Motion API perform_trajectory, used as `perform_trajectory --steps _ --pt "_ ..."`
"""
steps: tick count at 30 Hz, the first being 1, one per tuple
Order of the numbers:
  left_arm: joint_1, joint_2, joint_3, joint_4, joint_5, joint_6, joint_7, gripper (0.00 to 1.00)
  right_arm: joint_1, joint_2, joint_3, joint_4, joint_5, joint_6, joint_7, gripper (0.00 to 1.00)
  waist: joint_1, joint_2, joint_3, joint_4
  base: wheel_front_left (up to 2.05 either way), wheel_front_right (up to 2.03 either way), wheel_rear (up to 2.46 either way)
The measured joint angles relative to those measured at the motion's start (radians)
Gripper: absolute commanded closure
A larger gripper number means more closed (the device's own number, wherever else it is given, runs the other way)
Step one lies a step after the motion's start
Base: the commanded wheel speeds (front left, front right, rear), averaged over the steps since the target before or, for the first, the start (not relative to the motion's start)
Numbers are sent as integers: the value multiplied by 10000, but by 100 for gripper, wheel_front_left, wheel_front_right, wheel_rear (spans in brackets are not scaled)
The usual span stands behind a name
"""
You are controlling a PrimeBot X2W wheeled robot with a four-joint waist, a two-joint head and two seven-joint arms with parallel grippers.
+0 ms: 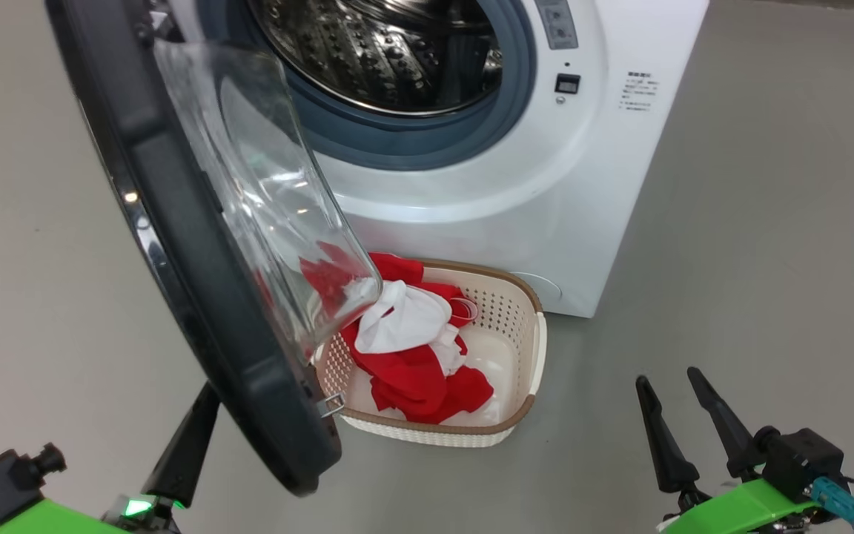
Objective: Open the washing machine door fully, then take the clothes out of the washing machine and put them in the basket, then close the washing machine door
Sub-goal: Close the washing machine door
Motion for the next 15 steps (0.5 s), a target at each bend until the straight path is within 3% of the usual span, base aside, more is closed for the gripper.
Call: perform_trajectory --steps 15 --pt "-1167 234 -1035 -232 -240 0 -190 100 -344 0 -52 -171 56 0 0 0 0 0 532 -849 0 0 0"
